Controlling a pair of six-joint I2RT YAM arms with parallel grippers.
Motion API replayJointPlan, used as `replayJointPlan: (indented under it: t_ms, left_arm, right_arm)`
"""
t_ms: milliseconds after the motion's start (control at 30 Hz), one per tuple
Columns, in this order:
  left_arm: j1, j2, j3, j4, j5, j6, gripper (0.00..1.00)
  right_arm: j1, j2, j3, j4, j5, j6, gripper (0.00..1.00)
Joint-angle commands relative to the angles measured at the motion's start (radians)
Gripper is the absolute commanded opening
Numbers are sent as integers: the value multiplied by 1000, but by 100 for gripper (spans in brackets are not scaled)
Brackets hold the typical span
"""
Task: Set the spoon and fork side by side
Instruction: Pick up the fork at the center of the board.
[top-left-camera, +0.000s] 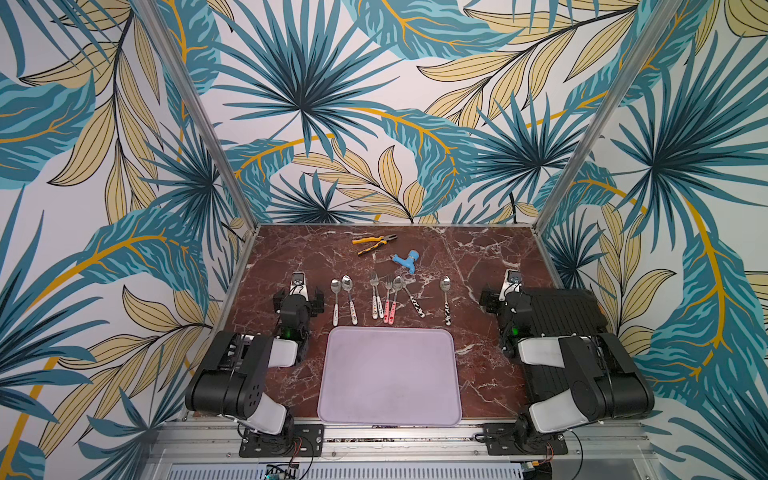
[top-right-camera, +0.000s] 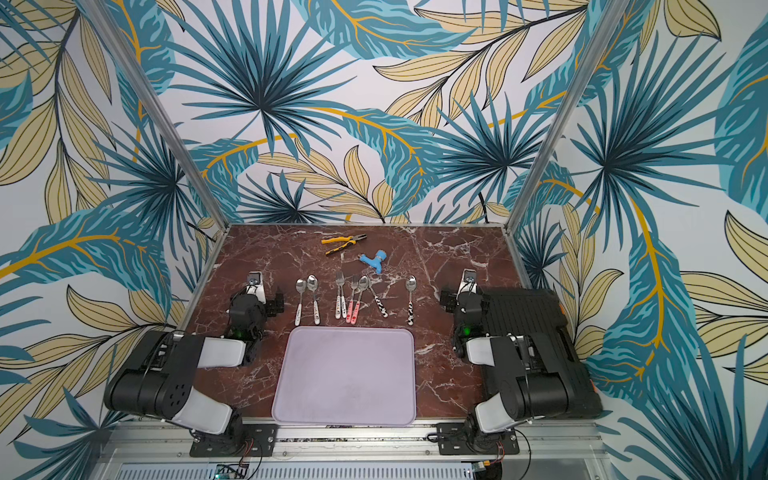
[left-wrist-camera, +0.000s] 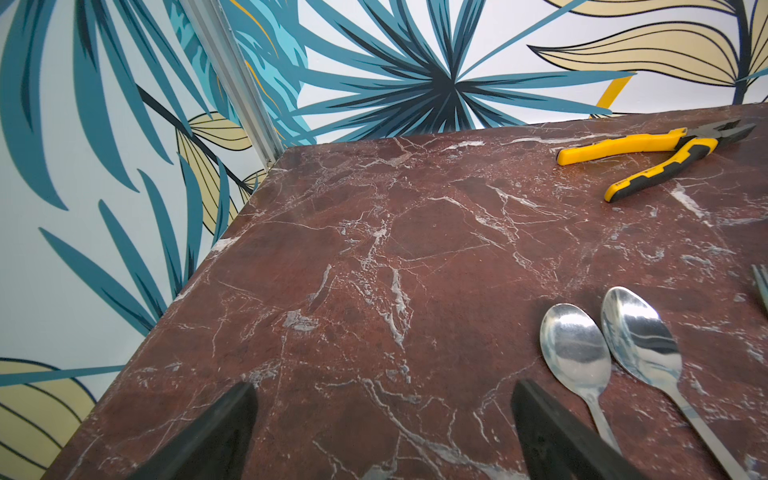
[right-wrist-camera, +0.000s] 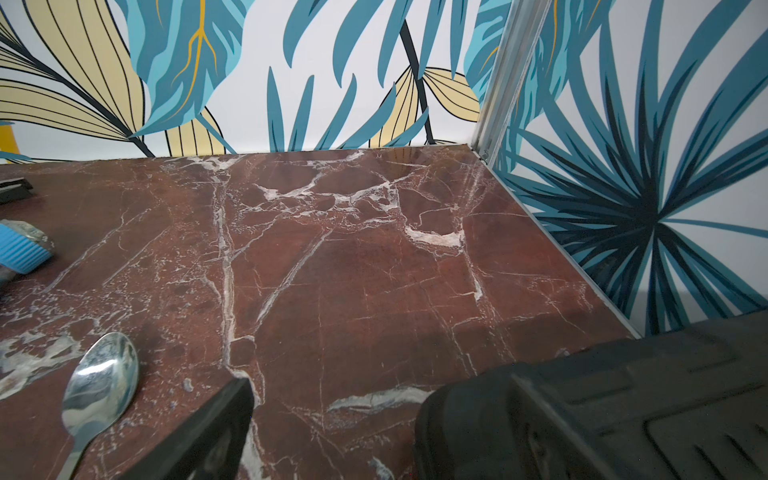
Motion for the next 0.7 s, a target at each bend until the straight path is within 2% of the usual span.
replayJointPlan:
  t_ms: [0,100,233,333,400,467,533,600,633,667]
  left_arm:
    - [2,-56,38,-46,9,-5,100]
    - [-4,-150,98,-261,-43,-32,100]
    - [-7,-250,171,-485,-57,-119,100]
    - [-6,-325,231,-636,-68,-289,100]
    - [7,-356,339,-870,-56,-451,100]
    - [17,-340,458,-1076,-53,-557,100]
    - [24,-315,532,-1166,23,-582,100]
    - [26,-302,570,-1182,136,-609,100]
    - [26,-294,583,-1189,175,-629,100]
    - [26,-282,605,-1207,227,-647,100]
  right_arm:
    - [-3,-12,-2,-5,9,0,100]
    - [-1,-77,22,-105,27,10,99]
    - [8,-191,69,-273,40,3,99]
    - [7,-283,105,-381,42,83,99]
    - [8,-333,129,-426,-21,145,99]
    - [8,-371,157,-469,-75,219,100]
    - [8,-399,197,-564,-67,347,99]
    - [6,-419,299,-829,68,576,100]
    - [5,-420,327,-889,70,595,99]
    - [4,-415,364,-928,27,555,100]
